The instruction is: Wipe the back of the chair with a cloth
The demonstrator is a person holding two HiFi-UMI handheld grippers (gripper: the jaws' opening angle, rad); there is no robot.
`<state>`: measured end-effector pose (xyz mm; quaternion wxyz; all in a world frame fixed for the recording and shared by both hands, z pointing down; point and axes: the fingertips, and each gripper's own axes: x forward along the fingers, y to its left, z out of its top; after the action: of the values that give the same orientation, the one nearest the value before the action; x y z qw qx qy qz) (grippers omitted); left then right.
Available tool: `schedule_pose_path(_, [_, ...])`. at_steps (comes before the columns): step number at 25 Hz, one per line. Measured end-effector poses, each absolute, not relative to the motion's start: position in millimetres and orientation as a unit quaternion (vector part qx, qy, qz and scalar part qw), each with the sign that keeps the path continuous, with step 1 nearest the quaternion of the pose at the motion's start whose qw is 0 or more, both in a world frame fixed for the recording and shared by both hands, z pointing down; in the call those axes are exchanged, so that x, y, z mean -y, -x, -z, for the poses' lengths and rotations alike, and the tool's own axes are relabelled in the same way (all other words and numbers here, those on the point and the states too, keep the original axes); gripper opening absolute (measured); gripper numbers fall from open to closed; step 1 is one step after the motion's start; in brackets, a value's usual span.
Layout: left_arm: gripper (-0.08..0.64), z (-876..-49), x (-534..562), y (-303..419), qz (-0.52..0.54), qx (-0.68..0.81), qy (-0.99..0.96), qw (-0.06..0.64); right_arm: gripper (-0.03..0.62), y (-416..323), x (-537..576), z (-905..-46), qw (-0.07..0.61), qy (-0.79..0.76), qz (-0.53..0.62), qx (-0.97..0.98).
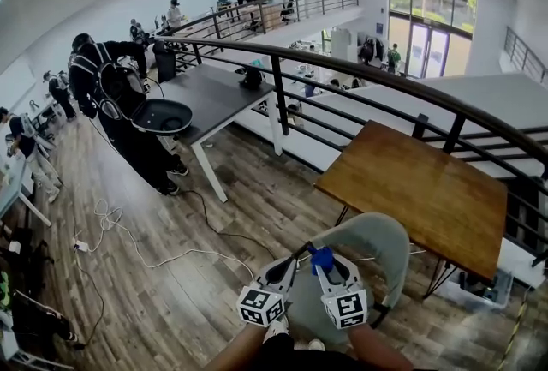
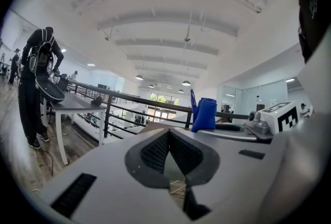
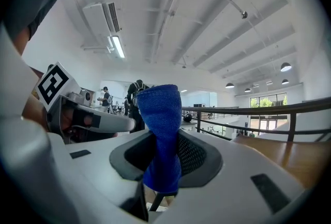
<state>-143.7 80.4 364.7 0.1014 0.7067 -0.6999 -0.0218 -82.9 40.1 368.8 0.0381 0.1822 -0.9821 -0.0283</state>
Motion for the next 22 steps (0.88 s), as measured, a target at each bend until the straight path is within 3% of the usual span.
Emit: schedule_pose_path(22, [-0.002, -361, 13, 246, 0.017, 0.598, -0.794, 0.105, 0.117, 167, 42, -383, 0.078, -0.319, -0.015, 0.944])
